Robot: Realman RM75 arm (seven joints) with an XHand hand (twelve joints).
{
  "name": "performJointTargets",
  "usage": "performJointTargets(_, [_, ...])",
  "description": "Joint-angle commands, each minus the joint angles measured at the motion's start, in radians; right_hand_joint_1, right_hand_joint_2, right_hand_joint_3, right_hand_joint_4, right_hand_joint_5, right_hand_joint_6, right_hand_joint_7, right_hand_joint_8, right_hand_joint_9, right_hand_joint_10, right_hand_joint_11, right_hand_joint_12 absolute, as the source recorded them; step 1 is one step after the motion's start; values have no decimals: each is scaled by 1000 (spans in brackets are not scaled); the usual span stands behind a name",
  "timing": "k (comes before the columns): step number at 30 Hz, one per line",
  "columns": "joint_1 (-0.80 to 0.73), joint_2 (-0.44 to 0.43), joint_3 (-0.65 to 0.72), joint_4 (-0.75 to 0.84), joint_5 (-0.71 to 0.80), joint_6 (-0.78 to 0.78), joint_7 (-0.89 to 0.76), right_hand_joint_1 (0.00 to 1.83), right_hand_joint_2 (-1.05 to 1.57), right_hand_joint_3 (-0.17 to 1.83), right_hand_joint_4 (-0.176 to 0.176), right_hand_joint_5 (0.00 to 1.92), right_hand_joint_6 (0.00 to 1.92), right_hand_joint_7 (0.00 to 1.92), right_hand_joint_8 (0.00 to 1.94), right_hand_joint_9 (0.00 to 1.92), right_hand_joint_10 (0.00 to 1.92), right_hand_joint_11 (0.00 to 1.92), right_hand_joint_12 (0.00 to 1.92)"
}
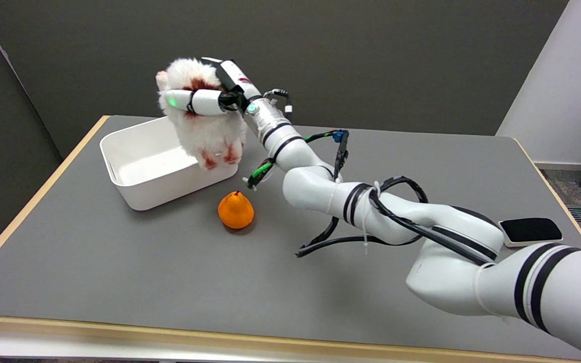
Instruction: Place the plush toy into the white box.
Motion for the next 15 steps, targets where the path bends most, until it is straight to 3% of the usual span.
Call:
performJointTargets(1, [42, -65, -24, -34, 62, -105, -22, 1209, 1287, 89, -148, 502, 1641, 625, 1566, 706, 1500, 800, 1891])
performJointTargets(2, [43, -65, -21, -33, 60, -125, -22, 1134, 1321, 52, -175, 539, 1606, 591, 1622, 708, 1365, 701, 1864])
performJointTargets(4, [47, -64, -21, -33, 59, -143, -22, 952, 821, 810, -4, 302, 739, 535, 861, 520, 1091, 482, 1600])
performJointTargets(6, [47, -63, -21, -30, 59, -147, -22, 724, 649, 910, 17, 56, 287, 195, 339, 212, 717, 189, 1349])
performJointTargets(8, [47, -63, -20, -28, 57, -147, -22, 606, 616, 858, 13, 4, 90, 27, 170, 33, 568, 48, 1211])
performJointTargets(10, [50, -63, -21, -23, 35, -147, -22, 550, 571, 851, 8, -1, 6, -1, 16, -1, 350, 2, 1106])
performJointTargets(12, [51, -63, -19, -21, -3, -147, -22, 522, 541, 849, 11, -1, -1, -1, -1, -1, 215, -1, 1015])
performJointTargets(15, [54, -63, -14, -20, -38, -147, -22, 538, 556, 670, 0, -1, -1, -1, -1, -1, -1, -1, 867])
